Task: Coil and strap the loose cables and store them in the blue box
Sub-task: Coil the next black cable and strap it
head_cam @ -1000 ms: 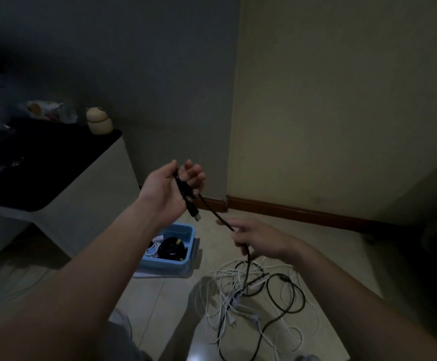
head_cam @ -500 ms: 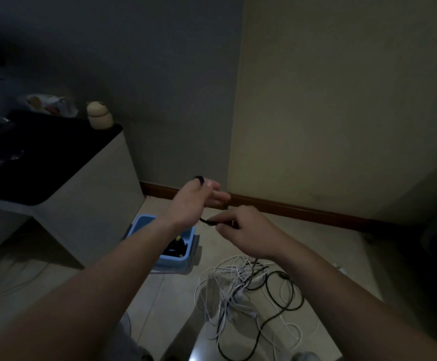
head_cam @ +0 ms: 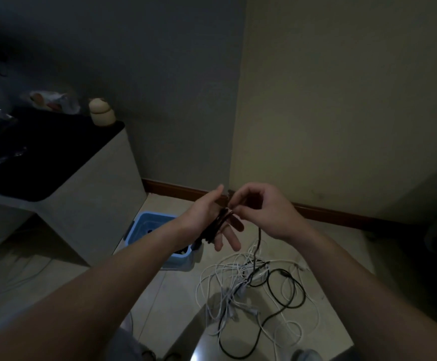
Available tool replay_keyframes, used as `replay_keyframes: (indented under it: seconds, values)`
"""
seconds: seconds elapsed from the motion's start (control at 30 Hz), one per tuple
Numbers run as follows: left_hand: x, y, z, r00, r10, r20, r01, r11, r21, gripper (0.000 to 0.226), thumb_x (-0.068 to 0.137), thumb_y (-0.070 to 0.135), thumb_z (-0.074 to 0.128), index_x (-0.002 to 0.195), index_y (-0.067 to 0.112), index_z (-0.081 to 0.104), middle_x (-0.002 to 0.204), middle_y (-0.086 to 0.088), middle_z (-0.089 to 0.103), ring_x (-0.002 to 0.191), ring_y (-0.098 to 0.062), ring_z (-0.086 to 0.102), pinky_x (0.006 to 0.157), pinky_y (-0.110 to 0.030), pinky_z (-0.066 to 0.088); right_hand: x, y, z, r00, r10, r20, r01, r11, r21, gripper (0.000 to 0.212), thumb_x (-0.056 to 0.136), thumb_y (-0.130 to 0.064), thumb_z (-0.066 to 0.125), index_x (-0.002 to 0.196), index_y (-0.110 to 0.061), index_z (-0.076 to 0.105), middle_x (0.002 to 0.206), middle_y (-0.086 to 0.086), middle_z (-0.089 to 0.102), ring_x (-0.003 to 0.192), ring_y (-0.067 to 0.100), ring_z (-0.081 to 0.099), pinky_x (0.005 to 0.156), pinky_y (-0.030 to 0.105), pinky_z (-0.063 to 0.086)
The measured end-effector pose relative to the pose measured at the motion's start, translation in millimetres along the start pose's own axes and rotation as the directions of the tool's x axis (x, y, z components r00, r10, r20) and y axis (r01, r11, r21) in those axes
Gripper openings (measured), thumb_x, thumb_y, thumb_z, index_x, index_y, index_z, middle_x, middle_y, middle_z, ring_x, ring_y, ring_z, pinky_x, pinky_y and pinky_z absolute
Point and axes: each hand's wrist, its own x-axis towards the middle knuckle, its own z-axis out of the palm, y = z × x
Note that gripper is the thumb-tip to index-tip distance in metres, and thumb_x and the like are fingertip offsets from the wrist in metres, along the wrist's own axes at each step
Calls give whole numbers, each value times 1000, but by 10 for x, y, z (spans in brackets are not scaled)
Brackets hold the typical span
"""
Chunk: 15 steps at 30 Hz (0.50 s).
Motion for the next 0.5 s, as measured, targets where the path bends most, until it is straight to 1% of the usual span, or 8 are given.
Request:
replay_keyframes:
  seconds: [0.07,0.13,0.27,0.3,0.37,0.43,0.47,0.5]
  values:
    - [11,-24,-14,1000,-3,24,2,998,62,98,100,63,5,103,-16,63,56,-17,60,37,-18,46,44,-24,41,-5,12,-90,1000,15,25,-17,998,66,16,85,9,69,87,-6,69,84,11,72,79,15,67,76,27,56]
    - [32,-15,3,999,-7,51,5,999,44,97,98,65,8,101,-13,65,45,-7,45,36,-16,35,47,-25,40,-5,34,-144,1000,26,7,-27,997,78,19,82,9,73,84,-10,68,78,2,69,75,13,65,74,27,56]
    - [-19,48,50,994,-48,103,53,998,-43,62,90,60,41,90,4,67,45,6,24,37,-11,24,49,-24,40,19,85,-154,993,67,-95,-60,995,75,21,77,-3,83,74,-12,65,63,-1,63,56,10,58,57,23,50]
    - [-40,63,55,994,-33,106,39,998,-52,51,90,54,47,88,7,65,47,7,23,37,-11,24,51,-25,41,19,100,-156,990,70,-124,-66,997,42,23,77,-11,85,72,-13,63,60,-2,60,53,8,55,53,22,46]
    - [-78,103,63,995,15,101,-5,995,-103,34,91,43,50,86,11,58,46,9,22,35,-9,26,54,-26,43,20,133,-151,983,76,-166,-87,994,-63,38,76,-40,83,70,-13,57,58,-4,49,52,7,44,52,24,38]
    - [-102,153,85,994,60,94,-39,977,-209,25,92,37,47,83,14,54,43,10,23,32,-8,27,54,-26,44,22,145,-118,984,115,-139,-137,976,-166,66,75,-73,66,71,-8,55,61,-3,39,56,8,37,57,30,32]
    - [-113,176,99,993,77,94,-49,960,-274,24,93,36,45,81,16,53,42,11,22,31,-7,27,55,-26,43,25,135,-85,983,153,-103,-170,968,-185,76,75,-83,54,71,-7,55,61,-3,36,55,8,36,58,31,33]
    - [-122,198,109,991,92,96,-55,939,-339,25,94,35,43,79,17,51,40,11,23,31,-7,26,55,-26,42,31,125,-48,979,191,-69,-200,966,-162,79,77,-87,44,68,-9,53,61,-4,34,53,8,36,58,31,36]
